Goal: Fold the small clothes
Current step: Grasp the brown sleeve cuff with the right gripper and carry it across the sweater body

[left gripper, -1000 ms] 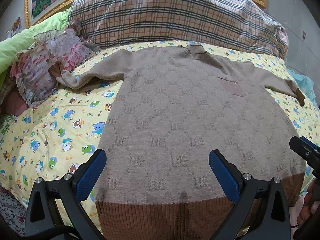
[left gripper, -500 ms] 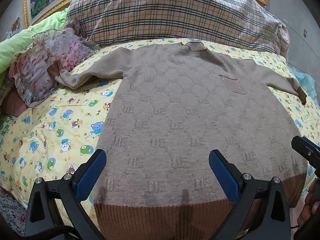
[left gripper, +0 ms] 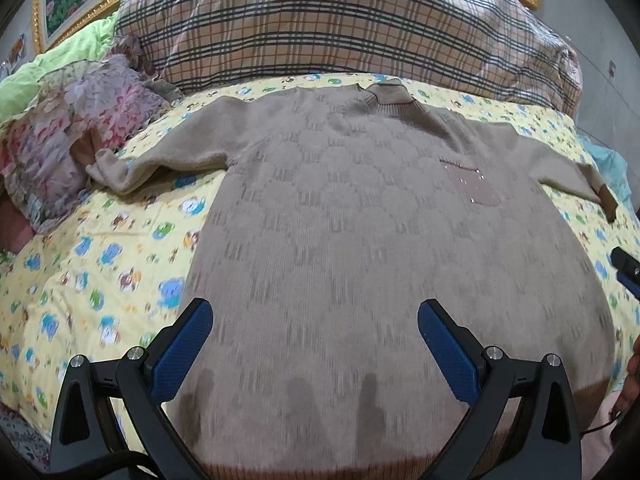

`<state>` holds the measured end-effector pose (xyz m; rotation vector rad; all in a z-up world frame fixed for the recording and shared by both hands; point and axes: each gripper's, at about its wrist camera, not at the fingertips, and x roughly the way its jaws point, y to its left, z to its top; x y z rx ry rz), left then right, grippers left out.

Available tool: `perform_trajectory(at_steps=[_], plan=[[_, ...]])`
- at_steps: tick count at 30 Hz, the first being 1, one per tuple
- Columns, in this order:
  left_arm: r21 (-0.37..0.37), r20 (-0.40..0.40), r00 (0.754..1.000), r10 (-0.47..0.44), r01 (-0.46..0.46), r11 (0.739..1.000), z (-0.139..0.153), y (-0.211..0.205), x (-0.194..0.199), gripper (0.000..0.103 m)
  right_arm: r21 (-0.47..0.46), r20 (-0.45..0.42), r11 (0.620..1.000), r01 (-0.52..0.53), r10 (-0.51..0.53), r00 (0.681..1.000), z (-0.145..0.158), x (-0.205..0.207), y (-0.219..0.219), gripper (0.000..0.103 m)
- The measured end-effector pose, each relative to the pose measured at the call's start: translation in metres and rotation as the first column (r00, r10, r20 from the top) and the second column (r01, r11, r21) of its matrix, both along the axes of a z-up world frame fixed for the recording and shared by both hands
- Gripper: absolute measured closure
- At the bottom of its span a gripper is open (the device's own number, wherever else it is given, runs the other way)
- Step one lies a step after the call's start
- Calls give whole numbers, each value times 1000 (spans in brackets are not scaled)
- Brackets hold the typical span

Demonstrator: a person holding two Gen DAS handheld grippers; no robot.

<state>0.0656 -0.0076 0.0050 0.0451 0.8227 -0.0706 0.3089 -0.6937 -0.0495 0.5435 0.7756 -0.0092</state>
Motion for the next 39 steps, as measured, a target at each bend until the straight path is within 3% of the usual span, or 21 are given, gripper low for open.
perform_trajectory(at_steps=[6, 11, 13, 16, 22, 23, 26, 28, 31, 33, 36, 39], plan=[[-2, 24, 1000, -8, 8, 1000, 9, -7, 38, 0, -20, -15, 987, 158, -158, 987, -6, 21, -82, 0], [13, -8, 1000, -15, 15, 1000, 7, -12, 77, 0, -116, -40, 957, 266, -272, 961, -18, 39, -158, 3], [6, -19, 1000, -14, 14, 1000, 5, -13, 95, 0, -157, -57, 946, 282, -294, 954, -26, 52, -188, 15], [6, -21, 1000, -7, 7, 1000, 3, -15, 121, 0, -206, -79, 931, 300, -322, 944, -33, 75, -223, 24], [-3, -37, 999, 4, -5, 1000, -2, -16, 162, 0, -269, -137, 929, 254, -298, 945, -59, 107, -256, 47], [-3, -41, 999, 6, -6, 1000, -3, -16, 167, 0, -288, -157, 925, 247, -300, 941, -64, 114, -259, 48], [5, -52, 999, 10, -10, 1000, -9, -16, 180, 0, -309, -217, 927, 214, -288, 933, -84, 122, -268, 70], [3, -64, 998, 13, -13, 1000, -14, -13, 186, 0, -304, -236, 930, 207, -284, 929, -90, 122, -270, 97], [-8, -77, 997, 20, -20, 1000, -20, -7, 190, 0, -260, -188, 945, 199, -251, 950, -76, 116, -257, 97], [-17, -78, 997, 22, -24, 1000, -21, -4, 189, 0, -199, -138, 970, 141, -171, 976, -58, 118, -236, 97], [-38, -82, 996, 17, -20, 999, -20, 1, 185, 0, -55, -57, 998, -13, 10, 998, -32, 131, -191, 97], [-41, -82, 997, 6, -9, 999, -18, 4, 178, 0, 45, 8, 986, -162, 162, 987, -13, 155, -137, 97]])
